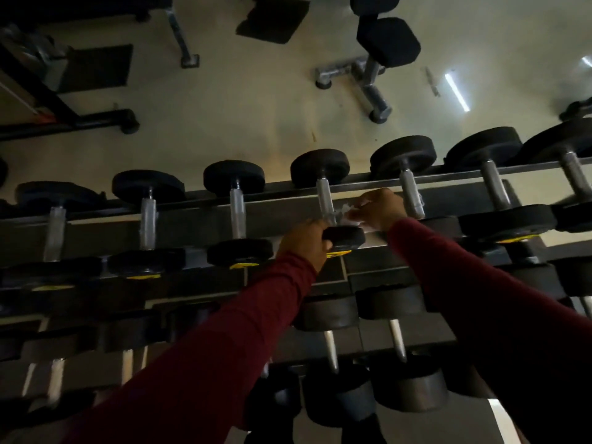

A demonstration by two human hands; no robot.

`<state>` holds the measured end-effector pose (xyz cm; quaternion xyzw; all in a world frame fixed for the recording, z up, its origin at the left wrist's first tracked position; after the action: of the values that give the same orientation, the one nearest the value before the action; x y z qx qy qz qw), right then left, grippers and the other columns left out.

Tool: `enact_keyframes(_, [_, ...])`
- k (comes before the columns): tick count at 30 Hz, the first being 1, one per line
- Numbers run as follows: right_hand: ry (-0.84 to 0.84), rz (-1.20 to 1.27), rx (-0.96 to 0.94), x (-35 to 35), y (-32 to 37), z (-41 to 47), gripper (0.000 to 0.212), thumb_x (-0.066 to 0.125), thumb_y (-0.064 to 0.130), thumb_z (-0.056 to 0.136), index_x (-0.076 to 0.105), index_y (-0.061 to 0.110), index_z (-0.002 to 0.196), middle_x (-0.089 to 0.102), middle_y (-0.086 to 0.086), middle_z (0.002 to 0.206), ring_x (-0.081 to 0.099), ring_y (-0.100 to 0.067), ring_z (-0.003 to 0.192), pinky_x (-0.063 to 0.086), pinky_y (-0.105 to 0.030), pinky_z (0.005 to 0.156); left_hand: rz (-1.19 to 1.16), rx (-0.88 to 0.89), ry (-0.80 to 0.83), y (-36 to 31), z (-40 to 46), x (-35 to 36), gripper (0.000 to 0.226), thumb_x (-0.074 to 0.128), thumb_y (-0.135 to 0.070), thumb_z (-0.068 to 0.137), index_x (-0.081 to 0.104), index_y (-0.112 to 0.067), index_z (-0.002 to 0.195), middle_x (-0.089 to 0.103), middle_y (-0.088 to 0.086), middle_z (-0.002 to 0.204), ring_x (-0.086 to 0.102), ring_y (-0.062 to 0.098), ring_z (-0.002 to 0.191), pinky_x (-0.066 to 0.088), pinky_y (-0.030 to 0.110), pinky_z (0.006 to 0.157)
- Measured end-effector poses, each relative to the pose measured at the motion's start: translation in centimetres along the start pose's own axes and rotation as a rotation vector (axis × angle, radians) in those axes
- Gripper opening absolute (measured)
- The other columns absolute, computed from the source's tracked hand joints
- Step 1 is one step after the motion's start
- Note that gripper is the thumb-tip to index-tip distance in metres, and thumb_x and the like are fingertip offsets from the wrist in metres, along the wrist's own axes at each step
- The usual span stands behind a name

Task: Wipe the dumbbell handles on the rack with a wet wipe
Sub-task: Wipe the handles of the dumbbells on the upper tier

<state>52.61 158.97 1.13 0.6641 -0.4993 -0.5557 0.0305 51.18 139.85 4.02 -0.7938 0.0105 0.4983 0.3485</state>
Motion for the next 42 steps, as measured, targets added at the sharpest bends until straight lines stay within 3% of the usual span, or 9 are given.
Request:
enact_keyframes(3, [0.042,-0.336,-0.242,1.3,1.4,1.0,0.030,0.066,0.044,0.090,0.072,0.017,0.100,0.070,-0.002,0.101,0.065,-0.018,0.095,0.054,-0.036,0.090,-0.004,-0.099,-0.030,0.2,0.5,-0.2,0.037,0.069,-0.024,0.085,0.064,-0.026,0.122,0.068,0.004,0.115,0.061,0.024,0.110,0.048,0.038,0.098])
enact_keyframes(7, [0.116,-0.456,-0.307,2.9,2.1,2.1,0.029,0.054,0.035,0.099,0.065,0.013,0.115,0.065,-0.008,0.111,0.063,-0.024,0.103,0.047,-0.031,0.078,0.009,-0.211,-0.097,0.1,0.7,0.0,0.037,0.074,-0.022,0.081,0.066,-0.028,0.117,0.069,0.003,0.112,0.063,0.023,0.107,0.049,0.038,0.097])
enact_keyframes(14, [0.232,-0.418,-0.267,4.4,1.2,3.3,0.023,0.054,0.027,0.099,0.066,0.014,0.114,0.066,-0.008,0.109,0.064,-0.023,0.100,0.050,-0.033,0.079,-0.009,-0.296,-0.235,-0.1,-0.2,0.9,0.032,0.071,-0.017,0.084,0.067,-0.024,0.115,0.070,0.004,0.108,0.063,0.021,0.105,0.048,0.033,0.096])
enact_keyframes(19, [0.349,-0.442,-0.260,4.6,0.6,4.7,0.020,0.057,0.027,0.097,0.064,0.009,0.102,0.064,-0.005,0.099,0.055,-0.013,0.075,0.047,-0.028,0.068,-0.051,-0.334,-0.250,0.0,-0.4,1.1,0.035,0.072,-0.018,0.084,0.067,-0.026,0.118,0.068,0.003,0.115,0.061,0.021,0.110,0.046,0.032,0.099])
enact_keyframes(24, [0.342,-0.290,-0.198,4.9,-0.3,5.5,0.023,0.055,0.030,0.098,0.066,0.012,0.107,0.064,-0.008,0.099,0.064,-0.024,0.098,0.052,-0.034,0.080,-0.093,-0.350,-0.254,-0.2,-0.6,1.2,0.035,0.071,-0.016,0.084,0.067,-0.025,0.117,0.066,0.003,0.116,0.060,0.021,0.109,0.048,0.037,0.100])
enact_keyframes(28, [0.412,-0.170,-0.122,6.6,-1.2,5.4,0.017,0.056,0.022,0.098,0.065,0.011,0.107,0.067,-0.012,0.111,0.063,-0.018,0.084,0.048,-0.027,0.066,-0.145,-0.371,-0.284,-0.2,-0.9,1.3,0.034,0.071,-0.011,0.083,0.068,-0.024,0.114,0.067,0.003,0.114,0.062,0.021,0.106,0.048,0.035,0.097])
enact_keyframes(32, [0.440,-0.303,-0.206,6.1,-0.3,6.0,0.028,0.057,0.019,0.096,0.064,0.003,0.118,0.064,-0.017,0.122,0.062,-0.033,0.108,0.051,-0.037,0.083,-0.117,-0.356,-0.287,-0.6,-1.1,1.2,0.032,0.070,-0.012,0.085,0.067,-0.021,0.116,0.068,0.005,0.112,0.062,0.022,0.106,0.047,0.033,0.097])
enact_keyframes(36, [0.490,-0.443,-0.290,5.0,0.3,6.4,0.025,0.062,0.022,0.093,0.071,0.006,0.110,0.070,-0.012,0.103,0.065,-0.025,0.091,0.054,-0.036,0.087,-0.111,-0.346,-0.288,-0.7,-1.1,1.1,0.032,0.070,-0.012,0.084,0.067,-0.021,0.115,0.068,0.004,0.113,0.062,0.022,0.106,0.044,0.027,0.095])
enact_keyframes(42, [0.455,-0.393,-0.260,5.9,-0.2,5.8,0.035,0.055,0.016,0.097,0.059,-0.001,0.128,0.062,-0.021,0.125,0.060,-0.035,0.113,0.043,-0.026,0.070,-0.134,-0.347,-0.285,-1.0,-1.2,1.1,0.033,0.069,-0.008,0.085,0.067,-0.018,0.116,0.068,0.005,0.115,0.061,0.022,0.107,0.046,0.028,0.096])
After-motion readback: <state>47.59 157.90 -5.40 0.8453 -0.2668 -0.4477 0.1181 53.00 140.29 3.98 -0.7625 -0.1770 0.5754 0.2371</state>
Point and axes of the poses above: each hand's wrist, its own z-axis towards the middle knuckle, its own x-axis out of the palm, y = z × x, the point moved 6 cm from there along z, towards the middle knuckle
